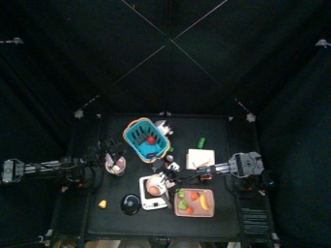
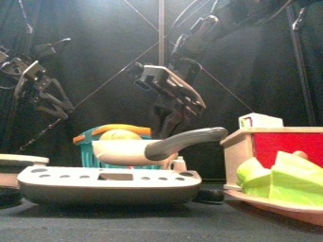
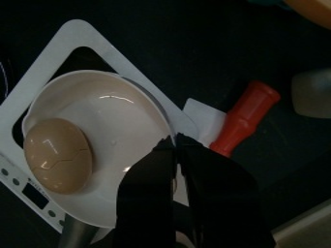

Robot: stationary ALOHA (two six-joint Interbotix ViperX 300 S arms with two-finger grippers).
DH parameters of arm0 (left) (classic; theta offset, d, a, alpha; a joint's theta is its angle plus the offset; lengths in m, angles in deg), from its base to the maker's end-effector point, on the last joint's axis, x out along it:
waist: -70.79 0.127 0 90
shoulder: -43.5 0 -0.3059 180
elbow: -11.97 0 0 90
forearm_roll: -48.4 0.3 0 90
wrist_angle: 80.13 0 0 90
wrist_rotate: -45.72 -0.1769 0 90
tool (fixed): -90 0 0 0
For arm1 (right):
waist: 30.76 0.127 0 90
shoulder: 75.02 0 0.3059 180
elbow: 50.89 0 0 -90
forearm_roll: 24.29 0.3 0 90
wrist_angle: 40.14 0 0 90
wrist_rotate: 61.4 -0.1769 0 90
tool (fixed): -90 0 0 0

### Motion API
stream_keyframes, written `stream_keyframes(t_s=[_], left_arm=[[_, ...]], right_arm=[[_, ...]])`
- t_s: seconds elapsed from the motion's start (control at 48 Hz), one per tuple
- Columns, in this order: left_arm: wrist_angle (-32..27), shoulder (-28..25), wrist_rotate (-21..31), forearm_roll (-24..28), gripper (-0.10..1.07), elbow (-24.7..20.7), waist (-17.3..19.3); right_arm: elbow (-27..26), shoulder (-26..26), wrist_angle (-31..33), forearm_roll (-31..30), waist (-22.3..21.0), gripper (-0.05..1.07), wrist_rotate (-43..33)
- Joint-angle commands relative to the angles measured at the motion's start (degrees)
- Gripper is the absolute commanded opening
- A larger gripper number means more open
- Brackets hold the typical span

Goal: Place pan to top of table

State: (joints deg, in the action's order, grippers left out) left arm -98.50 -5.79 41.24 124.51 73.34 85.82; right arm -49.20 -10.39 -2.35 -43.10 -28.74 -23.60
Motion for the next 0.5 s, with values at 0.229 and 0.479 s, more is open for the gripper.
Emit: stream_keyframes(t_s=[0.229,0.479], left_arm=[[0.09,0.0,0.0,0.18,0.91,-0.79,0.0],[0.09,0.0,0.0,0.18,0.91,-0.7,-0.09]], right_arm=[[-0.35,7.91,-0.53,0.53,-3.52,0.27,0.09],[4.48,16.7,-0.62,0.62,-10.02,0.27,0.09]])
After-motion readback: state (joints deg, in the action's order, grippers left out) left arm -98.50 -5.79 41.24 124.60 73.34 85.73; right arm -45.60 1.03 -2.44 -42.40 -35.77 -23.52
